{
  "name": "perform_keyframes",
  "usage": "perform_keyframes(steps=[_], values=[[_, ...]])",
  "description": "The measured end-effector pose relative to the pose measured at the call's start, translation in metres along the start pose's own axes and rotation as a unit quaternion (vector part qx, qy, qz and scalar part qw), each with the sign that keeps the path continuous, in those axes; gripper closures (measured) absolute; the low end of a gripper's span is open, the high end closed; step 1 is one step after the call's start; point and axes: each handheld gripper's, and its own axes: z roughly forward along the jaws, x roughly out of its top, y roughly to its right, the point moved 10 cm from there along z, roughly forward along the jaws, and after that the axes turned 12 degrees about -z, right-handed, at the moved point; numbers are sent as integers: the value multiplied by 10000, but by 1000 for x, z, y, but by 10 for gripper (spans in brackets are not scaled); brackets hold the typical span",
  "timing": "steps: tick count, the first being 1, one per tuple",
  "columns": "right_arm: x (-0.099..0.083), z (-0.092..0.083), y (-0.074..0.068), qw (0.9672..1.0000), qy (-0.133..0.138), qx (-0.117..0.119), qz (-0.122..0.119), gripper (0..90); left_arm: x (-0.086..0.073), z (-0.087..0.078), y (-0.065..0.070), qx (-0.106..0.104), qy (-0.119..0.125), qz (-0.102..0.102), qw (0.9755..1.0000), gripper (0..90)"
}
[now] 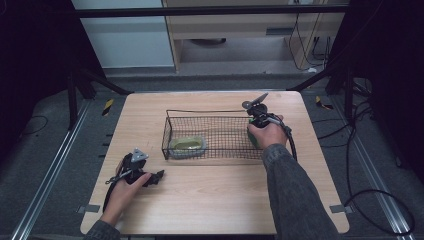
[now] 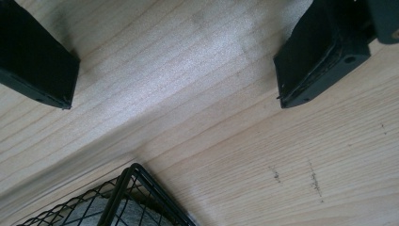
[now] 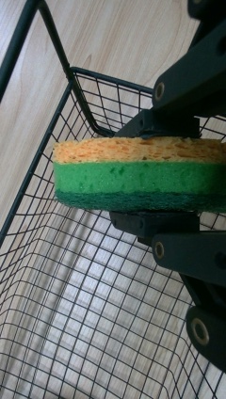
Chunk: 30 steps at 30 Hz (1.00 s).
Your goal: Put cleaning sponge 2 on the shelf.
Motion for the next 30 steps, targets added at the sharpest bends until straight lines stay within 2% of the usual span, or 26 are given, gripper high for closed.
perform_keyframes(steps=[6, 16, 22, 30], values=[[0, 1, -1, 10000, -14, 16, -30, 628, 0, 0, 0, -4, -1, 2, 10000, 0], [0, -5, -5, 10000, 21, 81, -53, 536, 0, 0, 0, -5, 1, 4, 10000, 0], [1, -15, -15, 9997, 94, 172, -119, 515, 0, 0, 0, -7, 3, 1, 10000, 0], [3, -19, -25, 9994, 112, 262, -184, 509, 1, 1, 0, -4, 2, 1, 10000, 0]])
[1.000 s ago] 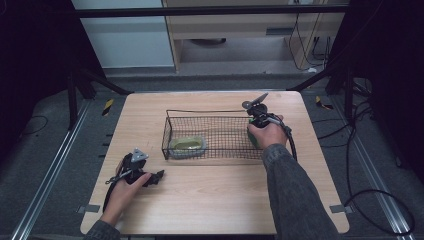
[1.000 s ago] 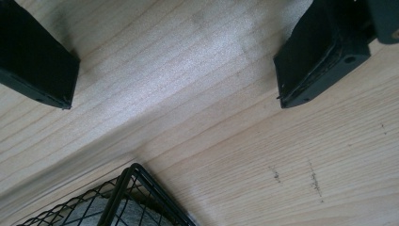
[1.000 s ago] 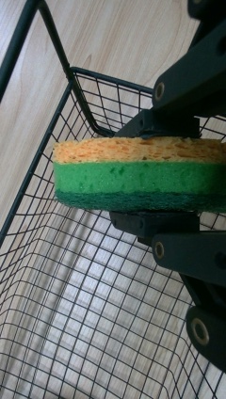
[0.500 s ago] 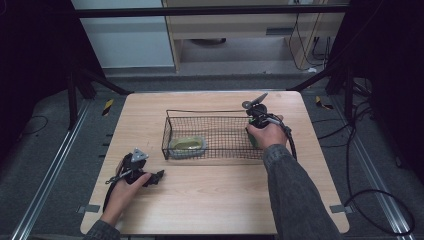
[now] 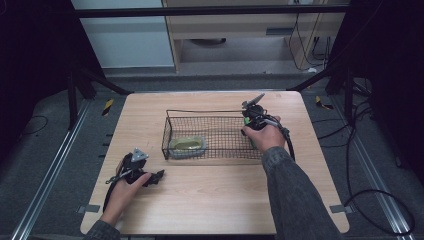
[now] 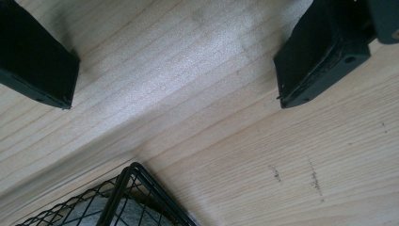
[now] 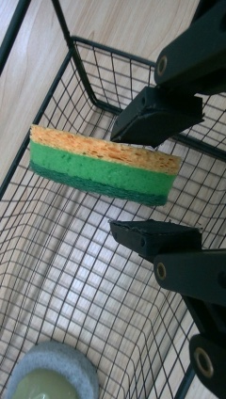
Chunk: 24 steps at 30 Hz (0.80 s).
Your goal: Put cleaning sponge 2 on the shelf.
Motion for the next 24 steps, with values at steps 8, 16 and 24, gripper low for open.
perform_keyframes(steps=[8, 16, 24], values=[[10, 7, -11, 10000, 17, 69, -33, 506, 0, 0, 0, -6, -6, 7, 10000, 0], [15, 12, -21, 9998, 38, 175, -48, 480, 0, 0, 0, -9, -5, 10, 10000, 0], [18, 11, -25, 9996, 95, 243, -75, 468, 0, 0, 0, -12, -3, 11, 10000, 0]])
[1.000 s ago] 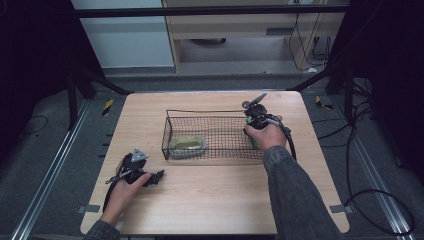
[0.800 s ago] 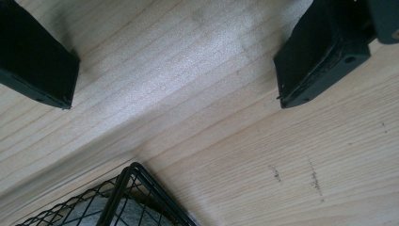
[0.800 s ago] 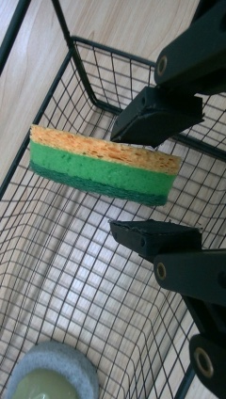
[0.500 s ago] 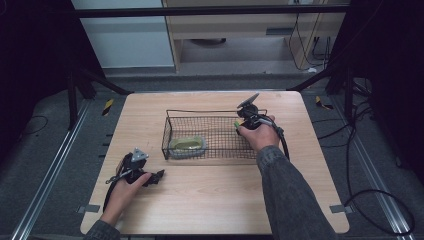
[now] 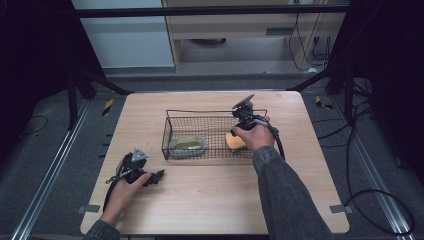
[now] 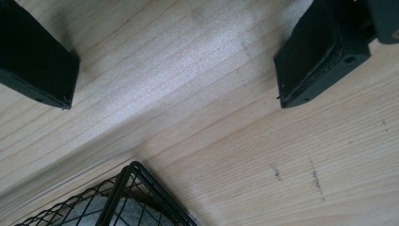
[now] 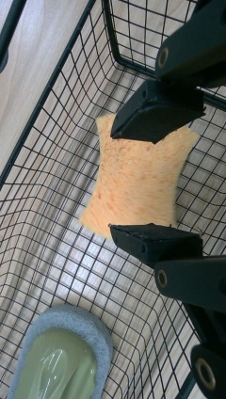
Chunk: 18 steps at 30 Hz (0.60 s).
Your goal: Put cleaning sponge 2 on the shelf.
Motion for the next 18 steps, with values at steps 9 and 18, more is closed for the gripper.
perform_keyframes(steps=[9, 18], values=[[0, -6, 1, 10000, 89, 14, -22, 437, 0, 0, 0, 0, 4, 2, 10000, 0], [-3, -14, 4, 9998, 177, 7, -13, 392, 0, 0, 0, -1, 5, 1, 10000, 0]])
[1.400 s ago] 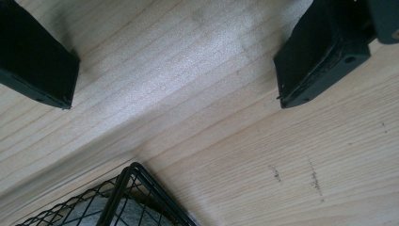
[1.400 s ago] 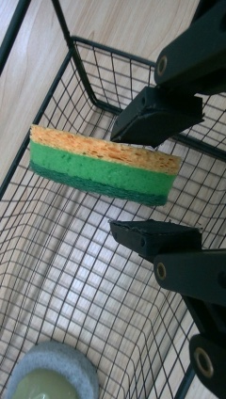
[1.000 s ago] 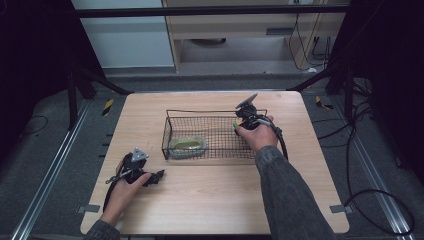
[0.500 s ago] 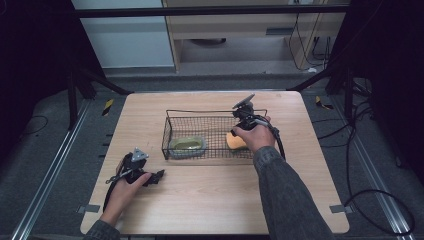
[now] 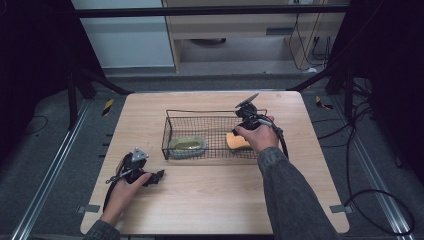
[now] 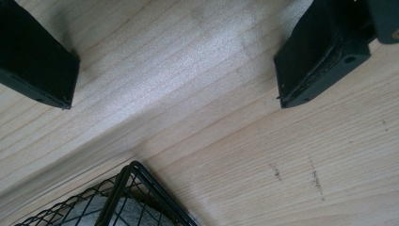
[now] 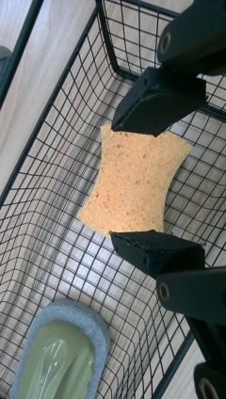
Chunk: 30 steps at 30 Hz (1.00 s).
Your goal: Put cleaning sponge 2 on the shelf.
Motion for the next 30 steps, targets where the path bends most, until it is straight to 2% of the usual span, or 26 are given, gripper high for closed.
perform_keyframes(steps=[9, 15, 19, 20, 30], values=[[-4, -7, 3, 9999, 118, 18, 65, 352, 0, 0, 0, -1, 2, 2, 10000, 0], [-8, -10, 8, 9997, 190, -47, 125, 280, 0, 0, 0, -1, 0, 3, 10000, 0], [-9, -12, 12, 9993, 309, -82, 194, 200, 0, 0, 0, -3, 0, 5, 10000, 0], [-9, -15, 14, 9989, 417, -65, 215, 168, 0, 0, 0, -1, 1, 5, 10000, 0], [-8, -27, 23, 9961, 821, -36, 311, 85, 0, 0, 0, -2, 2, -7, 10000, 0]])
